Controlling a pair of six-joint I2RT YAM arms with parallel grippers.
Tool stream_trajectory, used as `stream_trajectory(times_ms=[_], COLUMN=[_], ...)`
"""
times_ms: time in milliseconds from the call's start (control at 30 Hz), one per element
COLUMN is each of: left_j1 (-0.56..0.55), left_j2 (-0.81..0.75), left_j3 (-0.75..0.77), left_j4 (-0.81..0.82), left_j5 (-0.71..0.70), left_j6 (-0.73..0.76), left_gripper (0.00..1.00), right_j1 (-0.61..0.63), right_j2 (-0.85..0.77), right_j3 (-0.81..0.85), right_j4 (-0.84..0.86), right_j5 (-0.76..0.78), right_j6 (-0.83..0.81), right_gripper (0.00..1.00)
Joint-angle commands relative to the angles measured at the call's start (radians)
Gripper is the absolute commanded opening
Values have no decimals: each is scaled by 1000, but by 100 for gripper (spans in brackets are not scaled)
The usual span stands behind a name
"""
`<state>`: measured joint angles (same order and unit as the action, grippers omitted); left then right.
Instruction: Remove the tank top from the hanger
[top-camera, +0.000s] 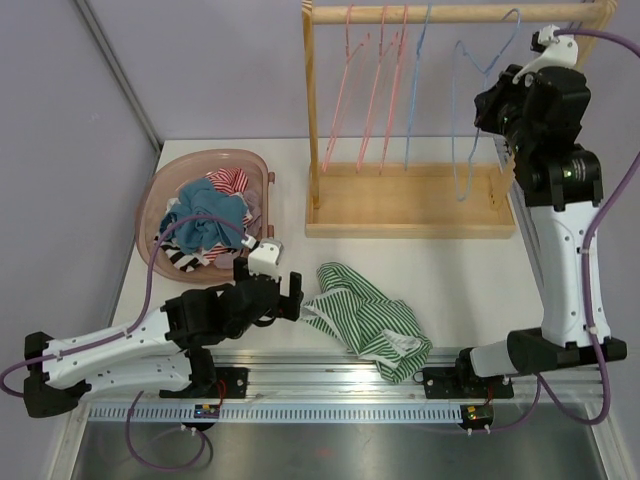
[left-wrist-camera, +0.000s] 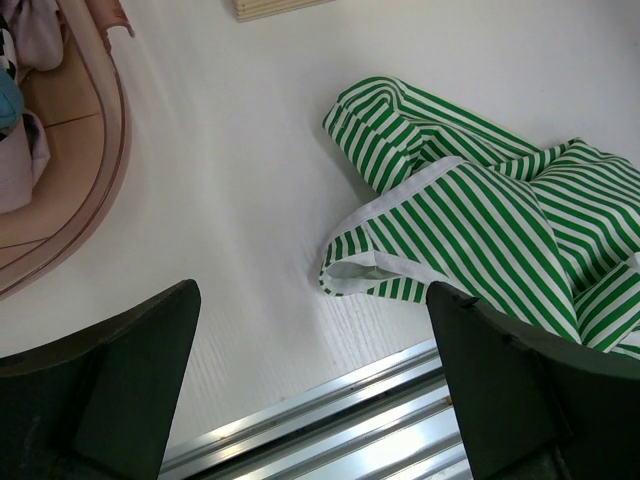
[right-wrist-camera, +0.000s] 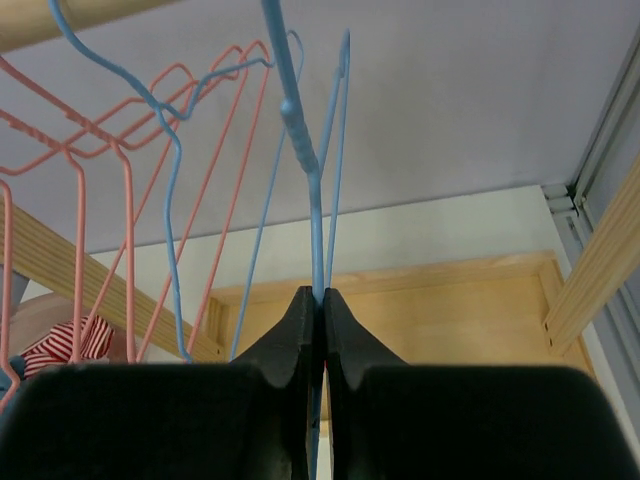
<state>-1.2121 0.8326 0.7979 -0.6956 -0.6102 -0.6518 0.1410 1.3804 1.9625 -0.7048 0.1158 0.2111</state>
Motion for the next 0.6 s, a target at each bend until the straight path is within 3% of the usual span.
stream_trajectory(times_ms=[0, 233, 567], left_j1=[-3, -3, -3], left_j2=[-27, -26, 5], left_j3=[29, 24, 30], left_j4=[-25, -25, -2], left_j5=[-34, -25, 23], left_j6=[12, 20, 37], left_gripper=[99, 99, 99], right_j1=[26, 101, 140], right_j2=[109, 347, 480], right_j3=[185, 531, 615], right_j4=[-85, -202, -202], right_j5=[18, 50, 163], right_j6=[-65, -113, -138], right_gripper=[0, 0, 0])
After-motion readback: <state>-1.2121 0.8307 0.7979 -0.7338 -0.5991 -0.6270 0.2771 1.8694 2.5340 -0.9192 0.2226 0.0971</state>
